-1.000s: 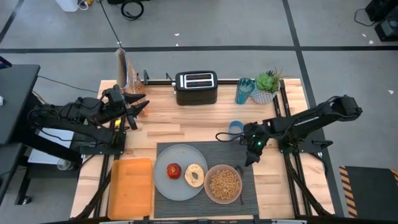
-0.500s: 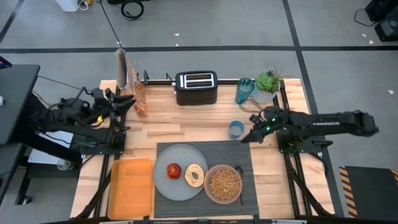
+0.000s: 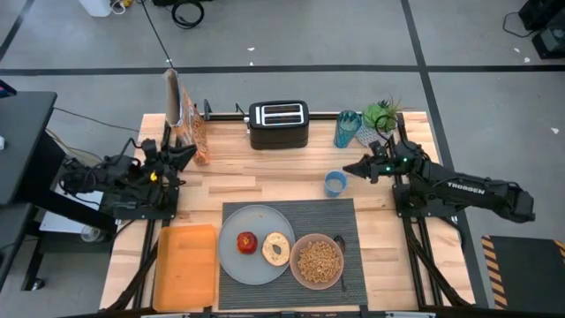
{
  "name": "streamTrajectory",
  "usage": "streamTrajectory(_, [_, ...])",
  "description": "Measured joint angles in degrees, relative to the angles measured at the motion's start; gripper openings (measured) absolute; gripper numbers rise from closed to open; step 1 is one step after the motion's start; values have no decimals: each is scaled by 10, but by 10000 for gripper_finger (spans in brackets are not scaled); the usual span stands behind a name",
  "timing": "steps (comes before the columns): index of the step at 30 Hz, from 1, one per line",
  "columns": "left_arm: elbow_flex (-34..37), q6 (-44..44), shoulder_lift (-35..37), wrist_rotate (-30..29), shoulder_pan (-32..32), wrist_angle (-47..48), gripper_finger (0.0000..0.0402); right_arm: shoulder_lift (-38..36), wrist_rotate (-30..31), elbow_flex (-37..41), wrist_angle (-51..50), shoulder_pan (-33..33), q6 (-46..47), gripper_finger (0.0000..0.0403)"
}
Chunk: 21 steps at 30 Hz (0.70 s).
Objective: Arrange a breakfast setting
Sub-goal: Return to Home Position
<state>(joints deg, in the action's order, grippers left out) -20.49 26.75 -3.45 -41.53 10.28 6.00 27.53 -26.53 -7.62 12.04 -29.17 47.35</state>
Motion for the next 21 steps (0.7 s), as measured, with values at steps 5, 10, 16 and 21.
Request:
streamTrajectory(5, [32,11,33,-25,0,7,76,-21,5,6,1,-47,-21,18])
streamTrajectory(10, [56,33,33,-23,0,4,67,-36,45,66,96,-67,6,7])
streamTrajectory(16, [91,61,32,-18,0,-22,56,-36,84,70,129,-67,7,15])
streamTrajectory(21, [130,97,32,-17,0,-29,50,-36,104,70,133,-67,33,18])
